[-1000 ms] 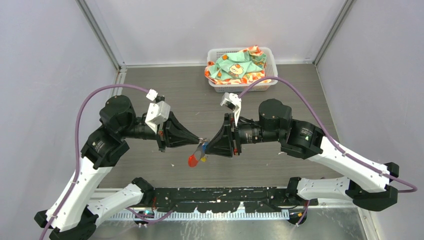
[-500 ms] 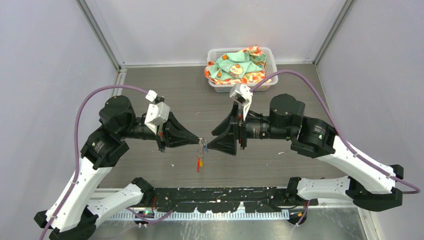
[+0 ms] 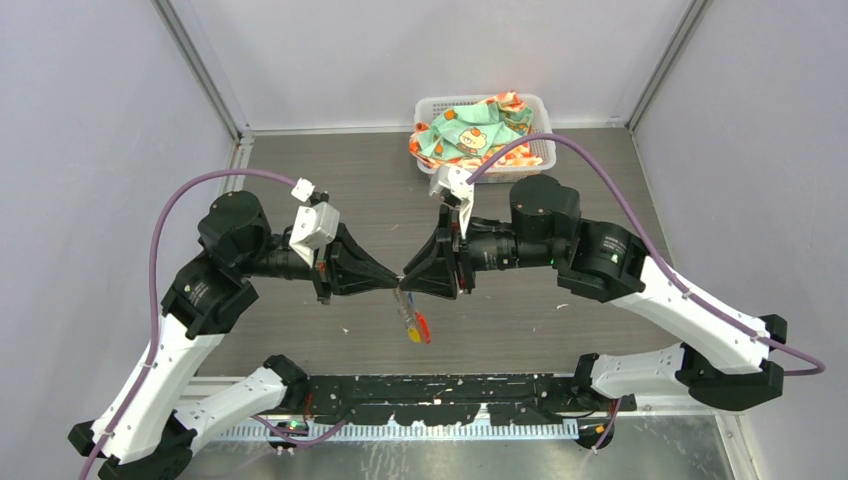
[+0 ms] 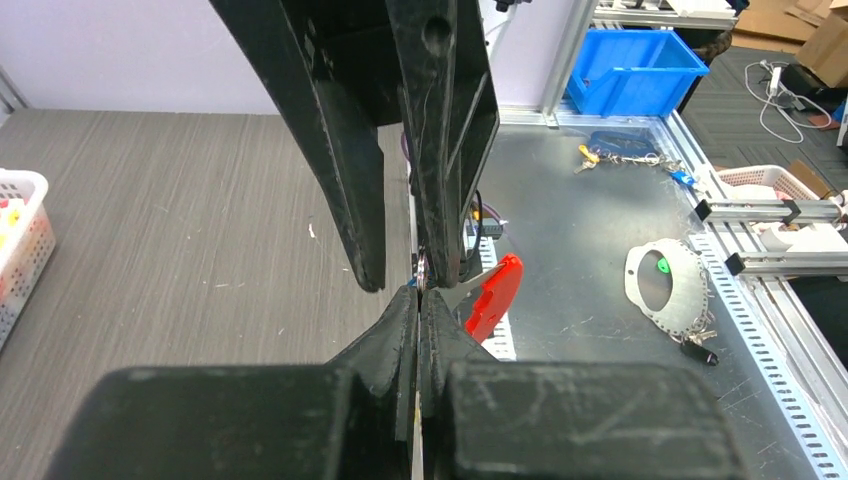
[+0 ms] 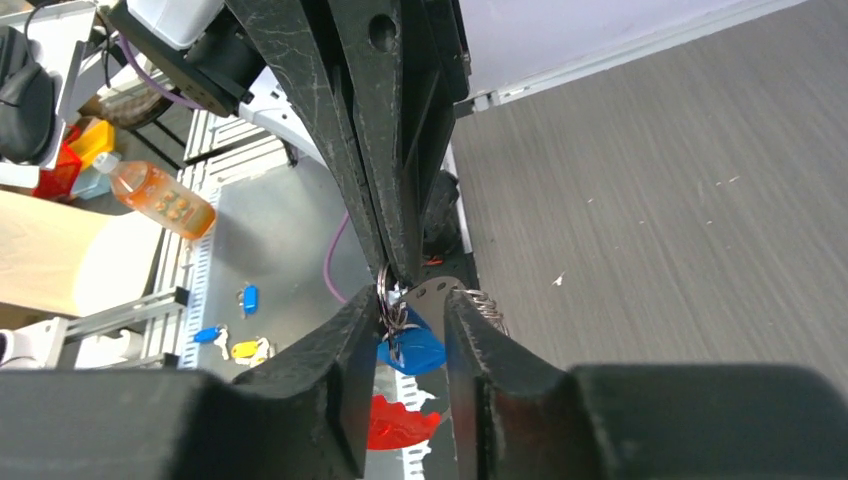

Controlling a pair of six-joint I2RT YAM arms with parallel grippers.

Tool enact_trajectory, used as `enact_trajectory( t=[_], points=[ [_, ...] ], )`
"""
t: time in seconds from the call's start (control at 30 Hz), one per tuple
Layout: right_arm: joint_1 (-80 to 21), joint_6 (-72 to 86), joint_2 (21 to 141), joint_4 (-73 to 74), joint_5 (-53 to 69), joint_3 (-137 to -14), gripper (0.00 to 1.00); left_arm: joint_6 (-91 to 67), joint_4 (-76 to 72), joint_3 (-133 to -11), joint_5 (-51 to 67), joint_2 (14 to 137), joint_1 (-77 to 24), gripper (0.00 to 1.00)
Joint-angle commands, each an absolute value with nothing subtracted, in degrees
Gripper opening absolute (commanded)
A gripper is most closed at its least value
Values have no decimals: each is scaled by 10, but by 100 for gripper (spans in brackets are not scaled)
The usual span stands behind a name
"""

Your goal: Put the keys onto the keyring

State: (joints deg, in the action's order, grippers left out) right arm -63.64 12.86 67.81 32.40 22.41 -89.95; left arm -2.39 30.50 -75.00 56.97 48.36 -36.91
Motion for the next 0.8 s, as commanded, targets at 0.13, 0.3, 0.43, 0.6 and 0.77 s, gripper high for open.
enact_trajectory(
  t=[0.13, 0.3, 0.43, 0.6, 0.77],
  points=[
    [-636, 123, 672, 310, 267, -915, 5, -34, 274, -764, 566, 479, -370, 0],
    [-636, 119, 677, 336, 273, -933, 1, -3, 307, -760, 569, 478, -371, 0],
    [-636, 98, 710, 432, 272, -985, 1, 77, 403, -775, 573, 492, -370, 39],
    [-636, 79, 760, 529, 276, -1049, 1, 164, 539, -830, 609, 539, -370, 47],
    [-636, 65, 794, 579, 281, -1091, 1, 191, 585, -878, 630, 580, -370, 45]
  ],
)
